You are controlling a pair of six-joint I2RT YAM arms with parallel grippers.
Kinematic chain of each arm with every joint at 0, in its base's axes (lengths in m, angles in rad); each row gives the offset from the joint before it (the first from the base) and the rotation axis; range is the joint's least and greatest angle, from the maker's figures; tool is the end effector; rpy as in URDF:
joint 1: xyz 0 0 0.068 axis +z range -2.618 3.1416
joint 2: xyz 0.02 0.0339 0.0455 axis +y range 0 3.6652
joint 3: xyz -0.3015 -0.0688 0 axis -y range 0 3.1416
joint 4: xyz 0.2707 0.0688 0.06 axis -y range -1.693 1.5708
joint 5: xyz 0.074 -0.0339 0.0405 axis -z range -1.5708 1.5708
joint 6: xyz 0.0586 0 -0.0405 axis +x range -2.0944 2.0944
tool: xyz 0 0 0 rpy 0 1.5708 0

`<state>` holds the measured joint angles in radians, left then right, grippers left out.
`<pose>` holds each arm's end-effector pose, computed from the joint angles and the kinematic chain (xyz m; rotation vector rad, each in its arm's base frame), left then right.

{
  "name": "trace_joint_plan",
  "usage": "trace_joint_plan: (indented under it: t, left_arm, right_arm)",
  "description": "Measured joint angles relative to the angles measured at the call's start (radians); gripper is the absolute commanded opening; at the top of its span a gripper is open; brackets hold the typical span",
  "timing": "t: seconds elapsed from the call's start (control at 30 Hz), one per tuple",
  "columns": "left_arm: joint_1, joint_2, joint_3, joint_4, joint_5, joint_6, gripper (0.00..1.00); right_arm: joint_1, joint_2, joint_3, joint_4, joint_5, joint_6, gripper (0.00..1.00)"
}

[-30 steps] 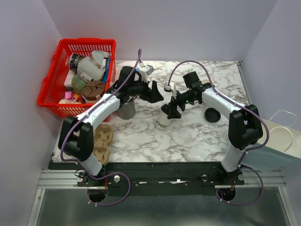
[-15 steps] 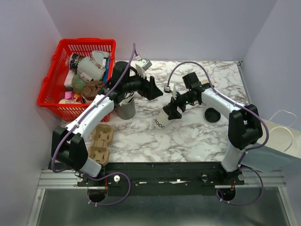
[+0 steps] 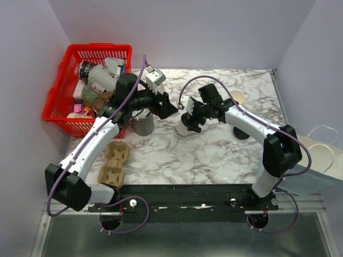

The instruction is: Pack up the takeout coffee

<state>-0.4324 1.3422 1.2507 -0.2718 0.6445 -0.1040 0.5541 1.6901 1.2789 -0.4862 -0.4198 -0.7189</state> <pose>0.2937 -0.1743 0.3992 0.7541 1.8319 -0.9743 0.3340 0.2347 0.2600 -1.5736 1.8273 0.4413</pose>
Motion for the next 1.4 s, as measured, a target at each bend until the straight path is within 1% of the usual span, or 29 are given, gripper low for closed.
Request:
trace_joint_plan:
  t: [0.33, 0.6, 0.73, 0.77, 0.8, 0.87, 1.13, 1.4]
  left_arm:
    - [0.101, -0.133, 0.000, -0.009, -0.074, 0.037, 0.93]
    - [0.147, -0.205, -0.002, -0.004, -0.176, 0.035, 0.96]
    - [0.171, -0.247, -0.020, 0.014, -0.204, 0.026, 0.97]
    - [0.177, -0.259, -0.028, 0.020, -0.210, 0.023, 0.97]
    - [0.180, -0.267, -0.036, 0.026, -0.214, 0.021, 0.97]
    - [0.186, -0.286, -0.055, 0.038, -0.222, 0.016, 0.98]
    - [0.203, -0.334, -0.124, 0.053, -0.229, -0.002, 0.98]
    - [0.211, -0.340, -0.136, 0.056, -0.229, -0.018, 0.98]
  right_arm:
    - [0.019, 0.154, 0.245, 0.000, 0.120, -0.104, 0.81]
    - [0.037, 0.316, 0.464, -0.124, 0.180, -0.171, 0.82]
    - [0.048, 0.391, 0.571, -0.206, 0.212, -0.192, 0.89]
    - [0.050, 0.406, 0.591, -0.221, 0.219, -0.196, 0.94]
    - [0.052, 0.417, 0.609, -0.231, 0.224, -0.199, 0.96]
    - [0.056, 0.431, 0.637, -0.255, 0.235, -0.200, 1.00]
    - [0.061, 0.450, 0.670, -0.302, 0.248, -0.195, 1.00]
    - [0.061, 0.451, 0.715, -0.330, 0.230, -0.157, 1.00]
